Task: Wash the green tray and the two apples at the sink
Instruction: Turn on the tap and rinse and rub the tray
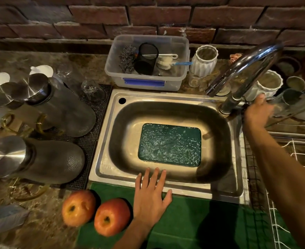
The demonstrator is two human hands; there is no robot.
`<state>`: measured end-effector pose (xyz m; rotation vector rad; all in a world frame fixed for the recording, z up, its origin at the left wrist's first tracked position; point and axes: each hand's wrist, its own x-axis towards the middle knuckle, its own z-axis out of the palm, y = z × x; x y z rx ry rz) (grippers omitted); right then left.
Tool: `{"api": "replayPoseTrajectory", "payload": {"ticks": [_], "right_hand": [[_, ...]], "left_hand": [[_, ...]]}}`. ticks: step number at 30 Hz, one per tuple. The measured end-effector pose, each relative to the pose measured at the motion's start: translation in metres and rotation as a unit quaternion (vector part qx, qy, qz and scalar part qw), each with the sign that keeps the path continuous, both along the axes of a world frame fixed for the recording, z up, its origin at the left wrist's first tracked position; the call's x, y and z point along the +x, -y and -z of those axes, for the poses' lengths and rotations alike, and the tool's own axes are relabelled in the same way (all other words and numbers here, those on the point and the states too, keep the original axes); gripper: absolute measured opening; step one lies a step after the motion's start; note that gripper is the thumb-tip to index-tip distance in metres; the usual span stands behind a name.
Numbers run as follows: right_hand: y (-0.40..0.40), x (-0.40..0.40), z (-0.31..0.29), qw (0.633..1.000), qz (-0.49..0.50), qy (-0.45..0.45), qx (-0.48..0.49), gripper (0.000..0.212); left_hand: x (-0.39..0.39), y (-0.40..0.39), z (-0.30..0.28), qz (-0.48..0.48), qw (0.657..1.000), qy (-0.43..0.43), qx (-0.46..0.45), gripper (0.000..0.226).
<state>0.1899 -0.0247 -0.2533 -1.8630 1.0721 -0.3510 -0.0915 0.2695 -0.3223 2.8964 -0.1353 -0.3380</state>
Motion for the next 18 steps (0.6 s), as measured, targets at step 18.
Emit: {"api": "replayPoseTrajectory", "payload": {"ticks": [18], "right_hand": [[-0.068,-0.081,0.042,0.976,-0.181,-0.028,0.115,0.030]], "left_hand": [[0.114,0.004,-0.012,-0.332,0.892,-0.049,-0.302,0.051]]}}
